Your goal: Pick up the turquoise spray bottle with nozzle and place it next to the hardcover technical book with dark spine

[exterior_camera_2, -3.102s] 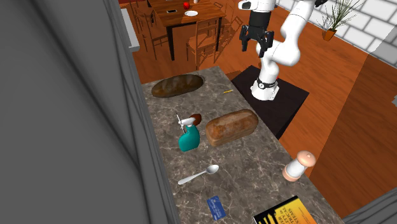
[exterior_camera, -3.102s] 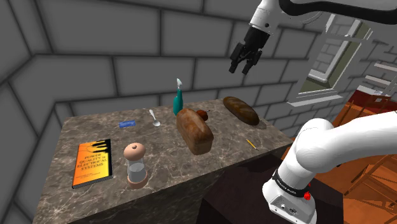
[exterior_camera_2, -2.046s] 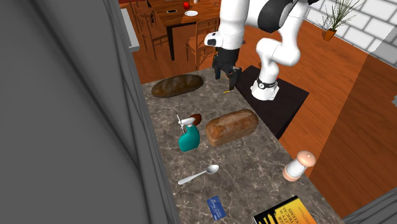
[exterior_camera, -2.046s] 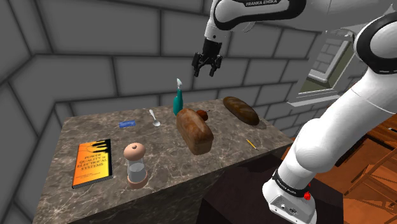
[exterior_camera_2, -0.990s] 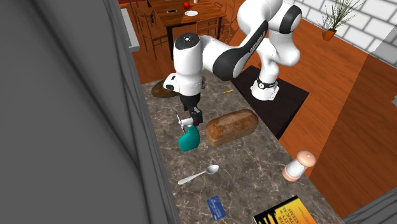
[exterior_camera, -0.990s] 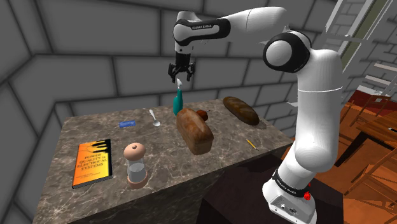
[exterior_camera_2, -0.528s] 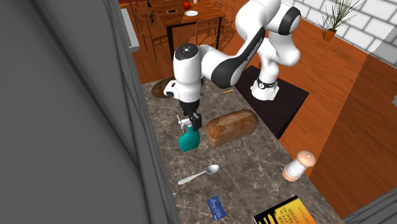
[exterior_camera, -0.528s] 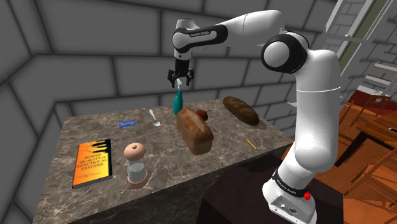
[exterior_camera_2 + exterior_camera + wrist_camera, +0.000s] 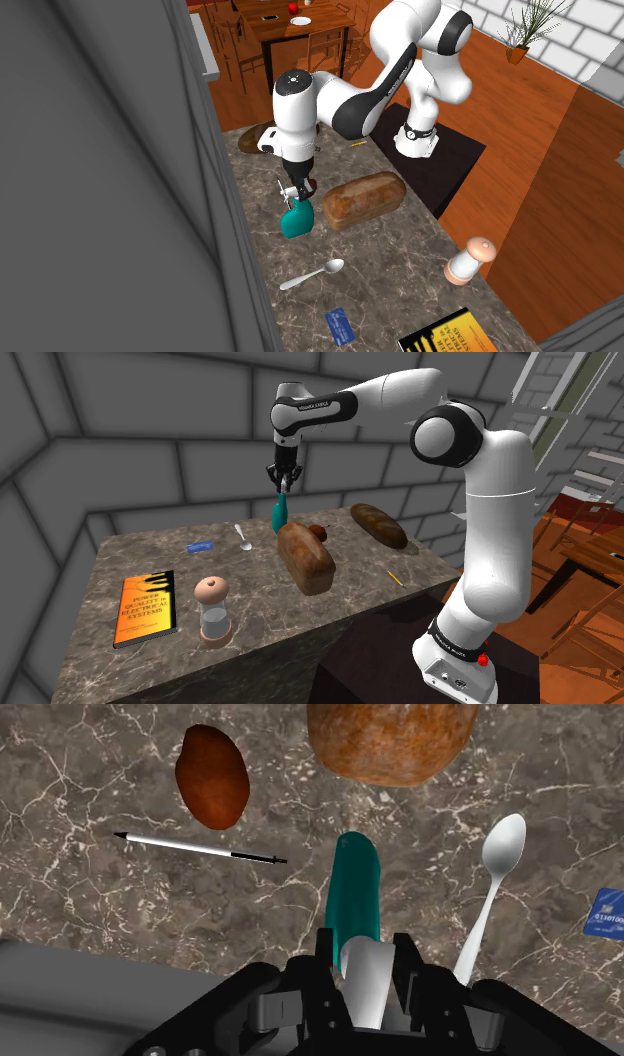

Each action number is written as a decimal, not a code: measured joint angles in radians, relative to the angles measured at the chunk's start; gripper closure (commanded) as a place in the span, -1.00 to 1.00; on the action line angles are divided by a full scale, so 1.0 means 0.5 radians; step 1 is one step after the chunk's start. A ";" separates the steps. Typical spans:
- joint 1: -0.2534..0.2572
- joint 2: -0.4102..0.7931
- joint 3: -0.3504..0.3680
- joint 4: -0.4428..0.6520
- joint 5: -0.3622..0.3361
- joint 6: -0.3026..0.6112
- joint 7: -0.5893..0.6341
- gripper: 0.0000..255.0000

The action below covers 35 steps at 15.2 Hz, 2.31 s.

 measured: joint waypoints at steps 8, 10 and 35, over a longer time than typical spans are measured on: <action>0.000 0.000 0.000 0.001 0.000 0.000 0.000 1.00; 0.000 -0.001 0.000 0.031 0.000 -0.033 0.000 1.00; 0.246 -0.320 0.108 -0.021 -0.044 -0.298 0.356 1.00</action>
